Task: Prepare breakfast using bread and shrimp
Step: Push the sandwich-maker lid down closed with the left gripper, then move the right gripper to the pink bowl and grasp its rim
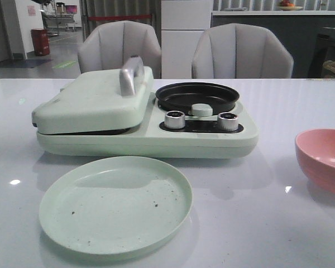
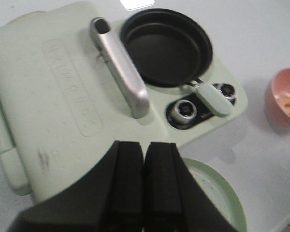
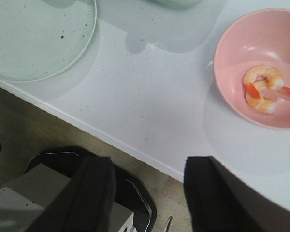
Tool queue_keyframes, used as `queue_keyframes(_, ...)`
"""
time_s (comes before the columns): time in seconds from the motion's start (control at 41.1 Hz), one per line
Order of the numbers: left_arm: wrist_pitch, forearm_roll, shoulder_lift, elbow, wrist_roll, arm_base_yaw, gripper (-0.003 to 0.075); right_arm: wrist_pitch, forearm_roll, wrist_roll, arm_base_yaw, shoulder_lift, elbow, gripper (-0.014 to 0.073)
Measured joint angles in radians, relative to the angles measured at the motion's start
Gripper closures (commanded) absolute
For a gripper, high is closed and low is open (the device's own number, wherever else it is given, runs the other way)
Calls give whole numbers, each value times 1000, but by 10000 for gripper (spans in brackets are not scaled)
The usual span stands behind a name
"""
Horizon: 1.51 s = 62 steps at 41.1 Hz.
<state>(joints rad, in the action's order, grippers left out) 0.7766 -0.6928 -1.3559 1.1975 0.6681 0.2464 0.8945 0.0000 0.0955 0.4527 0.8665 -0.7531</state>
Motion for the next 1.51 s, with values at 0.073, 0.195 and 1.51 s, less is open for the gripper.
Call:
queue_keyframes(0.073, -8, -2, 58, -59, 19, 55, 620, 0, 0, 0, 0, 0, 0, 151)
queue_keyframes(0.195, -10, 24, 145, -148, 31, 149, 620, 0, 0, 0, 0, 0, 0, 151)
queue_keyframes(1.51, -13, 526, 563, -447, -455, 239, 621, 2, -75, 16, -430, 183, -87, 151)
